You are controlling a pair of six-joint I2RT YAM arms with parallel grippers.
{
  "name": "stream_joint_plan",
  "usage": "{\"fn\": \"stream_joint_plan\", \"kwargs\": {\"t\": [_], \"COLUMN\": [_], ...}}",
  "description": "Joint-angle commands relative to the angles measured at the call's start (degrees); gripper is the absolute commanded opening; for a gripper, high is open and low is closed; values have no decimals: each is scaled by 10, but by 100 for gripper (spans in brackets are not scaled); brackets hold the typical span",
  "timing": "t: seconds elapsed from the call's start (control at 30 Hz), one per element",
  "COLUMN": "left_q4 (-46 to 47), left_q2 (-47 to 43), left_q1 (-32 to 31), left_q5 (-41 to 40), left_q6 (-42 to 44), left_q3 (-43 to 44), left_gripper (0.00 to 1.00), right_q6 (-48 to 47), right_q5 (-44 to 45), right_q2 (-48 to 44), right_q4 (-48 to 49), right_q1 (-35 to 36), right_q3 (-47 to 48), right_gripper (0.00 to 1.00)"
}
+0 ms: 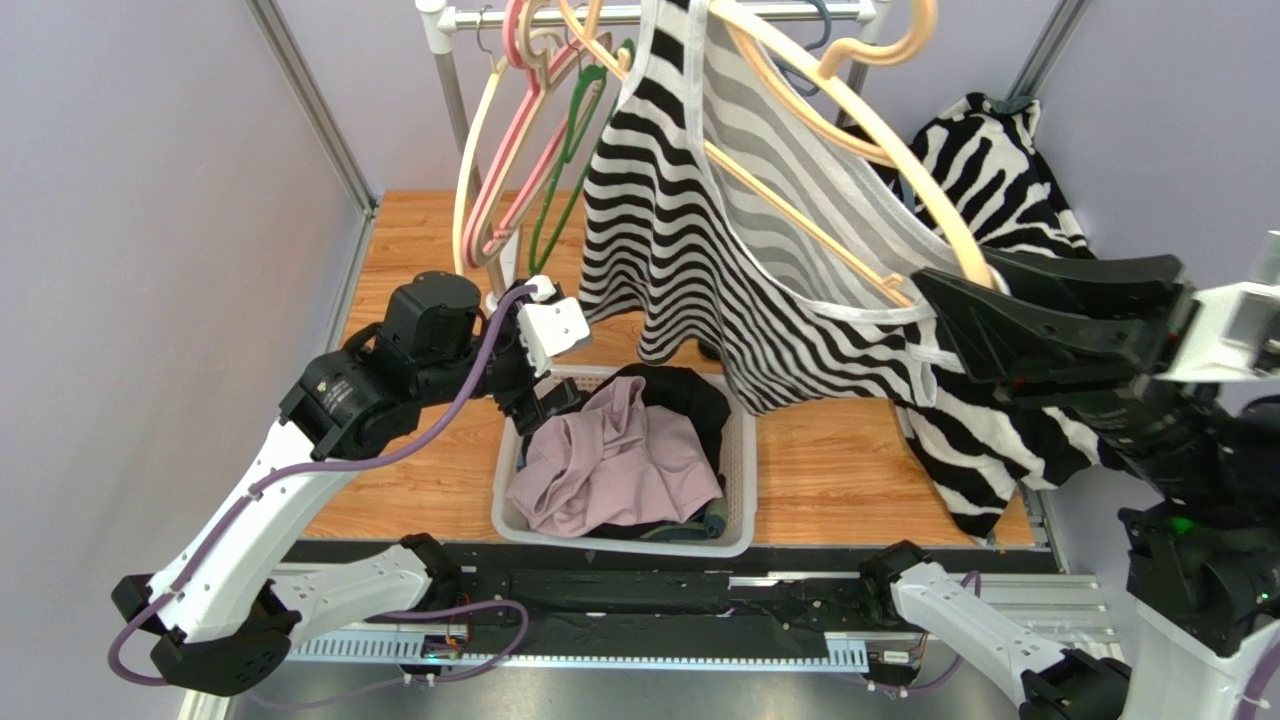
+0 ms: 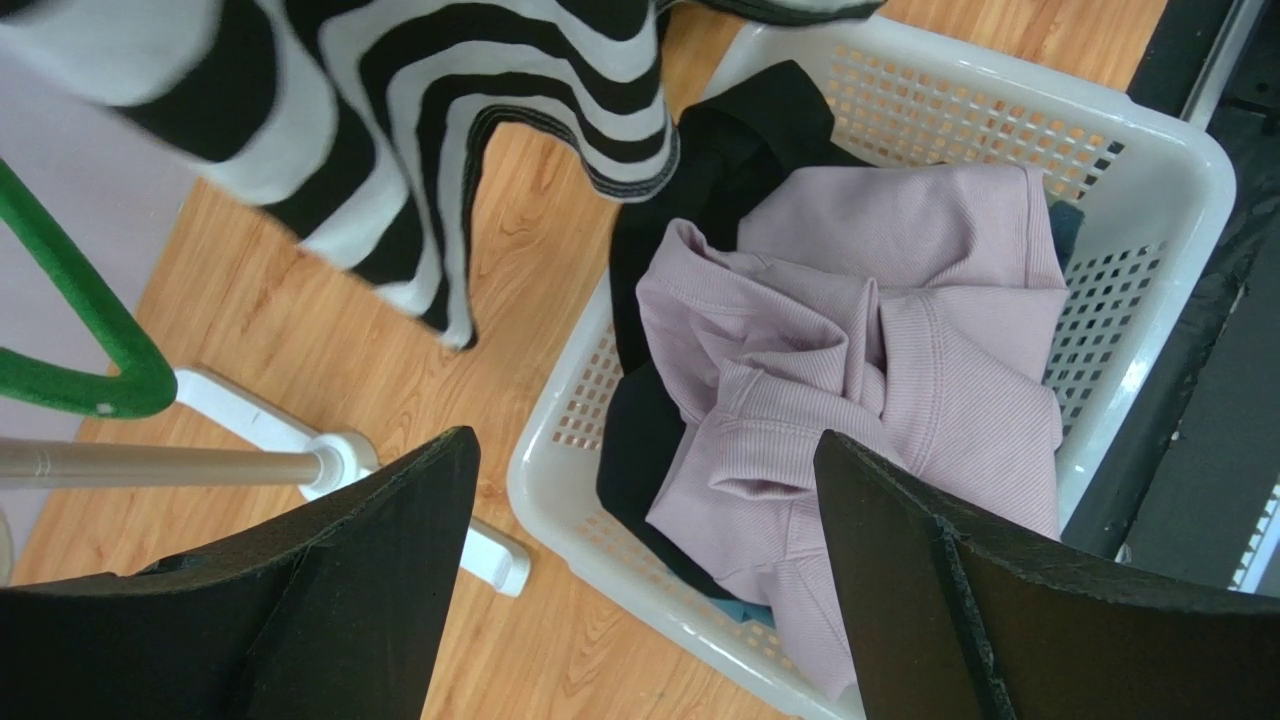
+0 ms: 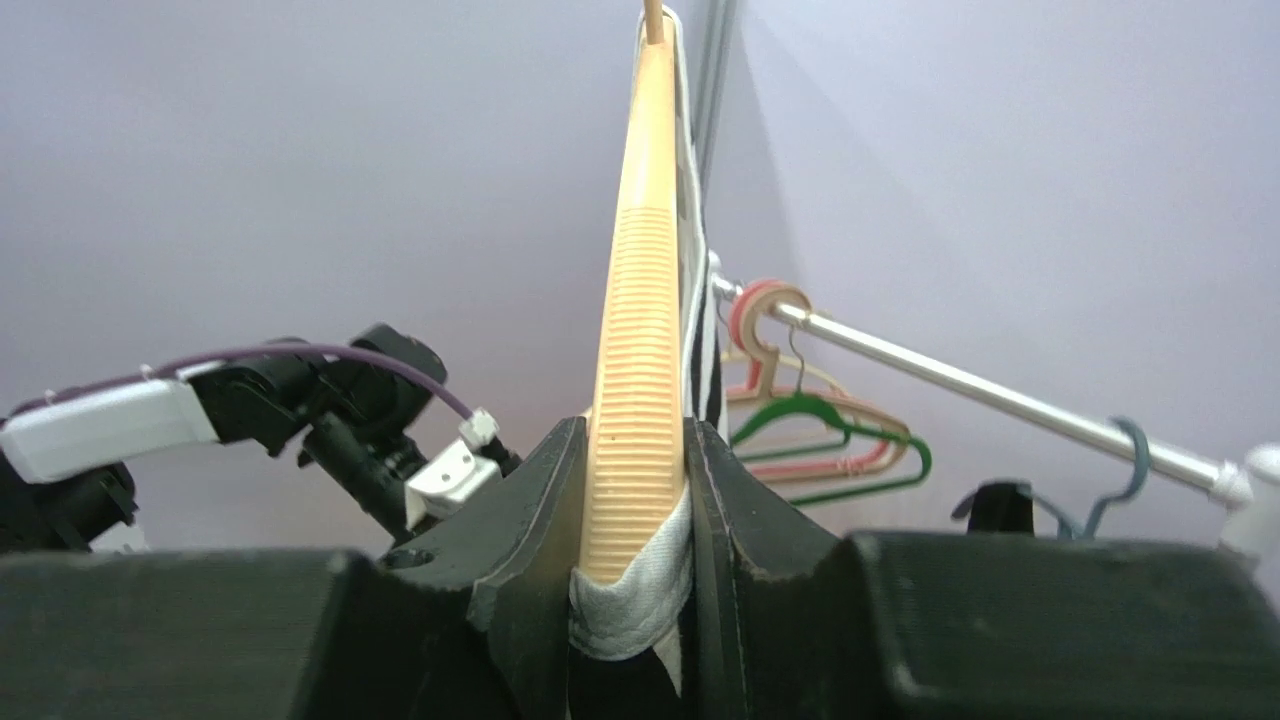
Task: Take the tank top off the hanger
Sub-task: Pick up the hanger from the clothesline.
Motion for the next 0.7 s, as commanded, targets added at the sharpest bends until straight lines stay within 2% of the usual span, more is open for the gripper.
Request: {"fn": "stream_joint_plan", "kwargs": {"t": [0.0, 0.13, 0.27, 0.53, 0.63, 0.67], "left_q4": [13, 14, 7, -113, -82, -43], "left_q2": [-21, -32, -41, -69, -106, -118], "left_q1": [6, 9, 9, 10, 10, 9], "left_q5": [17, 14, -17, -21, 4, 6], "left_q6": [-11, -7, -3, 36, -2, -19], "left_q3": [1, -11, 1, 140, 146, 139], "left_gripper": [91, 91, 98, 99, 99, 99], "right_q6": [42, 43, 28, 7, 1, 0], "right_q5": [-34, -37, -34, -61, -88, -97], "right_q2": [31, 33, 31, -19, -53, -59], "right_q4": [80, 77, 45, 5, 4, 4], "right_q1": [3, 4, 4, 4, 4, 4], "right_q3": [36, 16, -20, -139, -188, -196], "right_gripper": [0, 0, 0, 0, 0, 0]}}
